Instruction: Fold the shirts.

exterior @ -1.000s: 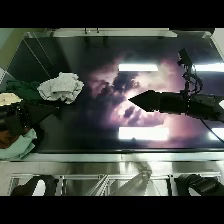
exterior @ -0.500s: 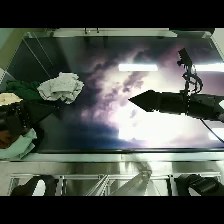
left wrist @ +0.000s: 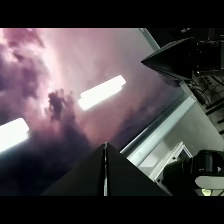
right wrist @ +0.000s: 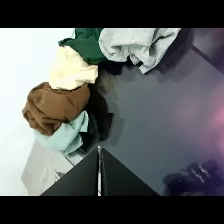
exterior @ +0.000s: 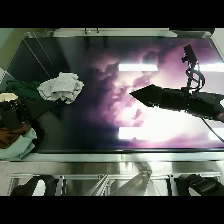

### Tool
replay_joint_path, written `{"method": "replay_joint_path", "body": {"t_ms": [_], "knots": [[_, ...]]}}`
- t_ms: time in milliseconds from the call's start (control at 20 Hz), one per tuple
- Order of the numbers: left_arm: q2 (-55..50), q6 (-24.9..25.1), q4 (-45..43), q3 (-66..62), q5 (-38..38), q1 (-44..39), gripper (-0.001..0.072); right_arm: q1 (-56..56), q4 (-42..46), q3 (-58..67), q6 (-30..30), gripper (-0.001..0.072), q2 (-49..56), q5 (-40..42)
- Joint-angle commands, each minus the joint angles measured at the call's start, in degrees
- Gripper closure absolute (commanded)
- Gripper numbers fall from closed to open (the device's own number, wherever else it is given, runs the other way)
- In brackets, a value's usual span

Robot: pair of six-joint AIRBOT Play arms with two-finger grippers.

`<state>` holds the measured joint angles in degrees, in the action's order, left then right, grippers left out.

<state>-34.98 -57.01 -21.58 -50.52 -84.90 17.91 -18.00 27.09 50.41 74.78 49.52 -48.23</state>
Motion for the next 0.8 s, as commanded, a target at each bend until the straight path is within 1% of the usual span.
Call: {"method": "replay_joint_path", "body": {"t_ms": [0, 50, 100, 150, 200, 250, 300, 350, 500, 550, 600, 650, 700, 750], "knots": [[-0.3, -2.4, -6.3, -0.5, 9.8, 0.0, 0.0715, 0.0, -0.3, 0.0, 0.0, 0.0679, 0.7, 1.8], [-1.8, -5.7, -17.3, -2.1, 15.1, 0.0, 0.0715, 0.0, -0.3, 0.0, 0.0, 0.068, 1.3, 3.3], [-4.1, -9.0, -28.4, -4.0, 18.7, 0.0, 0.0704, 0.0, -0.3, 0.0, 0.0, 0.0679, 2.2, 4.8], [-7.5, -10.0, -38.0, -6.3, 20.7, 0.0, 0.0532, 0.0, -0.2, 0.0, 0.0, 0.0675, 3.2, 6.0], [-11.2, -10.0, -44.6, -8.4, 21.8, 0.0, 0.027, 0.0, -0.1, 0.0, -0.1, 0.0669, 4.4, 6.9], [-15.6, -10.4, -49.5, -10.5, 23.0, 0.0, -0.0013, 0.0, 0.4, 0.0, -0.1, 0.0465, 5.8, 7.5], [-20.2, -10.6, -51.5, -12.1, 23.5, 0.0, -0.0003, 0.0, 1.6, 0.0, -0.9, 0.0139, 7.3, 7.5], [-25.4, -10.6, -51.8, -13.4, 23.9, 0.0, -0.0002, 0.2, 3.0, 0.0, -1.3, 0.0047, 9.0, 7.9], [-42.4, -10.5, -49.6, -18.9, 25.6, 0.0, -0.0002, 1.0, 3.2, 0.0, -1.7, 0.0055, 14.6, 8.9], [-47.7, -10.5, -48.3, -21.4, 25.5, 0.0, -0.0002, 1.2, 3.2, 0.0, -2.9, 0.006, 16.3, 8.9], [-52.7, -10.4, -46.7, -24.1, 25.2, -0.2, -0.0001, 1.2, 3.2, 0.0, -3.3, 0.0162, 17.7, 9.0], [-57.8, -9.9, -45.2, -27.3, 25.0, -1.0, -0.0001, 1.2, 3.3, 0.0, -3.4, 0.0337, 19.0, 9.0], [-61.8, -9.4, -44.6, -30.2, 24.8, -1.9, -0.0001, 1.2, 3.3, 0.0, -4.2, 0.0398, 20.0, 9.4], [-65.0, -9.0, -44.3, -32.7, 24.6, -2.9, -0.0001, 1.2, 3.1, 0.0, -5.1, 0.0391, 21.0, 9.5]]}}
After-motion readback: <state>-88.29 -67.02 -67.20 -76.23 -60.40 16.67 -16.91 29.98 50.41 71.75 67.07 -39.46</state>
